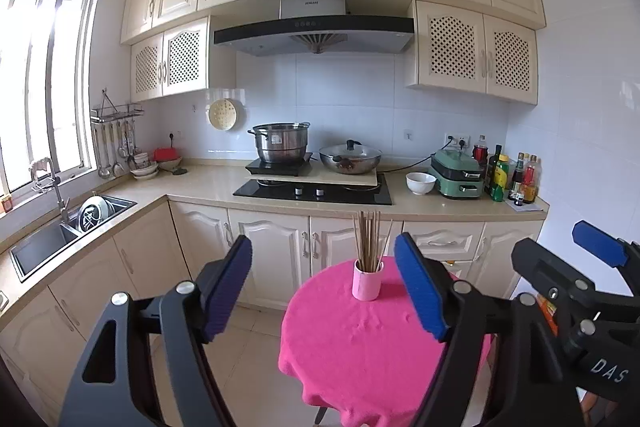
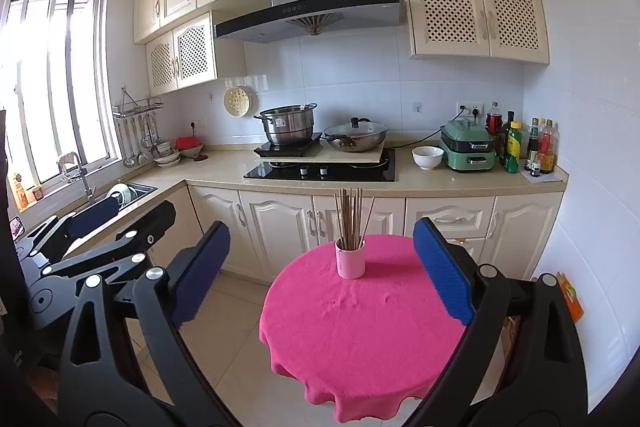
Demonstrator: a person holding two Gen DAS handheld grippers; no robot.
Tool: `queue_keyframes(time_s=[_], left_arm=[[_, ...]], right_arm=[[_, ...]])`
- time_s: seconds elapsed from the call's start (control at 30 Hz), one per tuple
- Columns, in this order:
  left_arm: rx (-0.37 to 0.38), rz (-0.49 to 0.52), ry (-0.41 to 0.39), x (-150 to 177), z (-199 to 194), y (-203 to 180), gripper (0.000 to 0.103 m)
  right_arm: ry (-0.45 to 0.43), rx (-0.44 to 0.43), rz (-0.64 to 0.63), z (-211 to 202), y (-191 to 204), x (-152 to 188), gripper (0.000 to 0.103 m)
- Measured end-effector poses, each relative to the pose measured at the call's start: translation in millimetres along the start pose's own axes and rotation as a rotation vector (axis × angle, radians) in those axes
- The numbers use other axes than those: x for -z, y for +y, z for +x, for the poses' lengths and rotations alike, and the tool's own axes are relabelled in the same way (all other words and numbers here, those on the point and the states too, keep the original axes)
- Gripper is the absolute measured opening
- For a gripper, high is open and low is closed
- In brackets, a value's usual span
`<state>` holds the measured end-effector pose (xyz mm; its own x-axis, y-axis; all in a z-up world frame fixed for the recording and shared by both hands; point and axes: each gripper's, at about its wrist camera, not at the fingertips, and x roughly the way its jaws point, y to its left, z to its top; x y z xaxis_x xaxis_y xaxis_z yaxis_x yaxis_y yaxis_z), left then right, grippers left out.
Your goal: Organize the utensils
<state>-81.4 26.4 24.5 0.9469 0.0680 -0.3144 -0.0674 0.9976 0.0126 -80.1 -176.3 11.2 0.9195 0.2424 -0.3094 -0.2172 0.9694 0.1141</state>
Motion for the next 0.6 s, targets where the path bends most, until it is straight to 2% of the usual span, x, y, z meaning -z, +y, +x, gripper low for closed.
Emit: queue_keyframes(time_s=[0.6], left_arm=[[-0.002,0.002,0.0,-1.6,-3.0,4.8,0.074]], right_arm=[[0.007,0.003,0.006,-3.4,-1.0,1.9,0.092]])
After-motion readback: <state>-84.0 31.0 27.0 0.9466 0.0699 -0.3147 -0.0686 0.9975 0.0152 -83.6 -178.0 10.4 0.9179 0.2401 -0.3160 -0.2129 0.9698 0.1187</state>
